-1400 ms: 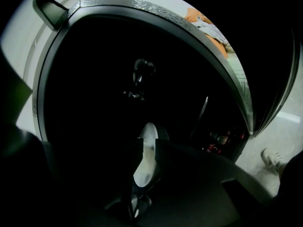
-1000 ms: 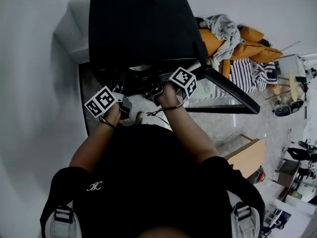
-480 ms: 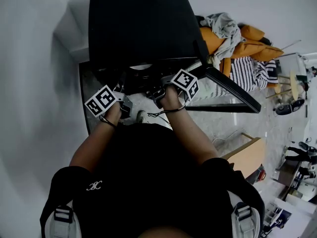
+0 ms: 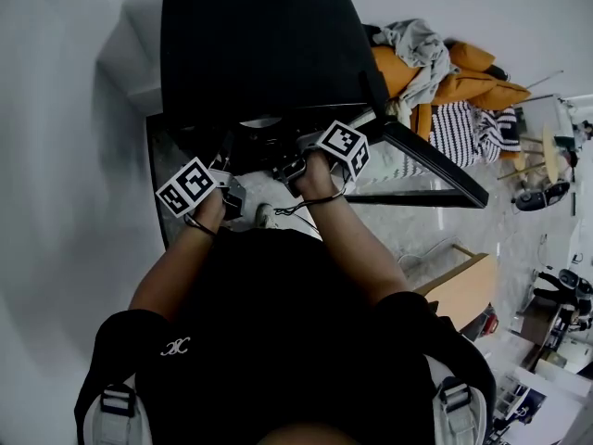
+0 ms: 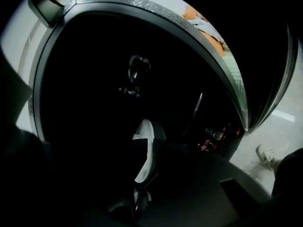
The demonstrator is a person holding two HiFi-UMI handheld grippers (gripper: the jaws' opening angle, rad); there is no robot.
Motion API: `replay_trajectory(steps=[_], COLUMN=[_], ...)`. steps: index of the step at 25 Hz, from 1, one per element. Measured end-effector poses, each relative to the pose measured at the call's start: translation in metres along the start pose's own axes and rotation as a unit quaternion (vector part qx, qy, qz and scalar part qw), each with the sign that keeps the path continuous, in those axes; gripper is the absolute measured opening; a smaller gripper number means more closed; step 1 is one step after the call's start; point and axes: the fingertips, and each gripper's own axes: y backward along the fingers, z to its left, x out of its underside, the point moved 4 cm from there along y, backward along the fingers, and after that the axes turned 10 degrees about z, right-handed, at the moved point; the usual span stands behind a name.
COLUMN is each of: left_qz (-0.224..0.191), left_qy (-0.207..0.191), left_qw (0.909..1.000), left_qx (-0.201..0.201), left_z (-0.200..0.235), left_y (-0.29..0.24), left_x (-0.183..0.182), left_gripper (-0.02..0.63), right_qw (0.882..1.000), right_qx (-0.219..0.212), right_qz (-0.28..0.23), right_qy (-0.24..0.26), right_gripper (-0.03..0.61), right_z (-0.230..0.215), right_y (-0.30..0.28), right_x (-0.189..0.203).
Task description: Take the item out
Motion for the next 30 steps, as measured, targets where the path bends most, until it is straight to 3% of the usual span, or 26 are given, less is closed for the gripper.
replay_trajectory(steps=[6,9,12,18,30], left_qz=[0.0,0.0,0.0,-0.001,0.0], left_qy=[0.0,0.0,0.002,0.001,0.005], left_qw=[1.0,1.0,1.0,1.0,1.0], left_qx=[0.001,0.001,0.001,0.001,0.001], left_z=[0.0,-0.001,-0.001,-0.001,-0.001], left_y=[0.0,0.001,0.001,0.0,0.001], left_x=[0.0,0.0,-0.001,0.001,0.0], left_gripper=[0.13,0.13,0.13,0.13,0.13], right_qw=[1.0,0.999,0.997,0.991,0.992], right_qx=[0.002,0.023,0.047,0.037,0.064], right_qz=[0.009,0.015,0.009,0.009,0.008], right_qy=[-0.014,-0.032,-0.063,-0.124,-0.112], right_gripper=[0.028,0.028,0.028,0.028,0.028], right_z=[0.002,0.002,0.003,0.001,0.002], right_y=[-0.003,-0.004,-0.004,-0.007,-0.011], right_x=[-0.002,0.001,0.011,0.015,0.011])
